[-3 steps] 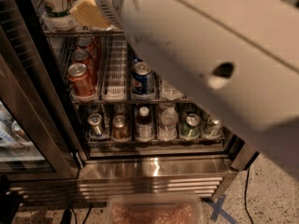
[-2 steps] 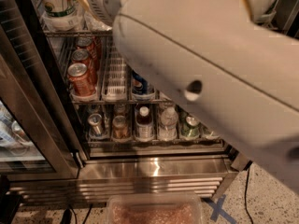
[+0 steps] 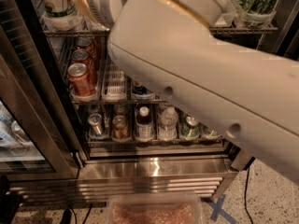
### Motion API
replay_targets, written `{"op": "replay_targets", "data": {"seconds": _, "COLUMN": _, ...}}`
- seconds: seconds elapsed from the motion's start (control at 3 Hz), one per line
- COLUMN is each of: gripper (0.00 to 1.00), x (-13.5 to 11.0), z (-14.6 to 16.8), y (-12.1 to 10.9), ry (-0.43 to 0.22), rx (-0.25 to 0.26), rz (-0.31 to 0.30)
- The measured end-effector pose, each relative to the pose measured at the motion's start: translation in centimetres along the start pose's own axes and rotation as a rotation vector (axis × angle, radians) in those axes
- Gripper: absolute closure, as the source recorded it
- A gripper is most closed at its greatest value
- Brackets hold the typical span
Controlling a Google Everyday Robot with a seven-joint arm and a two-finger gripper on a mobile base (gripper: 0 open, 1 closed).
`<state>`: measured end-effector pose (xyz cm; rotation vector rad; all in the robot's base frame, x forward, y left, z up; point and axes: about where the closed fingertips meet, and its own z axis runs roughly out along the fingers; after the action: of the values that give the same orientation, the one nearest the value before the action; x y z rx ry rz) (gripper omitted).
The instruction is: Pick water bottle from top shelf of fridge
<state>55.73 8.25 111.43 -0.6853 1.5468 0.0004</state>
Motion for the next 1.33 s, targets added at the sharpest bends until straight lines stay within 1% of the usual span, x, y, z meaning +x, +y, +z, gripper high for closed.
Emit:
{"op": "replay_targets", "data": {"seconds": 0.33, "gripper": 0.27, "x": 0.4, "z": 2.2, "y": 0.9, "ry": -0.001, "rx": 0.024, "rz": 0.050}}
{"op": "replay_targets", "data": {"seconds": 0.67, "gripper": 0.28, "x": -0.3, "z": 3.5, "y": 2.0, "ry": -0.029, "rx": 0.059, "rz": 0.077}}
{"op": "replay_targets", "data": {"seconds": 1.0, "gripper": 0.28, "x": -0.9, "z": 4.2, "y": 2.2, "ry": -0.058, "rx": 0.108, "rz": 0.085}}
{"op": "replay_targets", "data": {"seconds": 1.33, "gripper": 0.28, "x": -0.6, "z": 4.8, "y": 1.6, "ry": -0.069, "rx": 0.164, "rz": 0.090}}
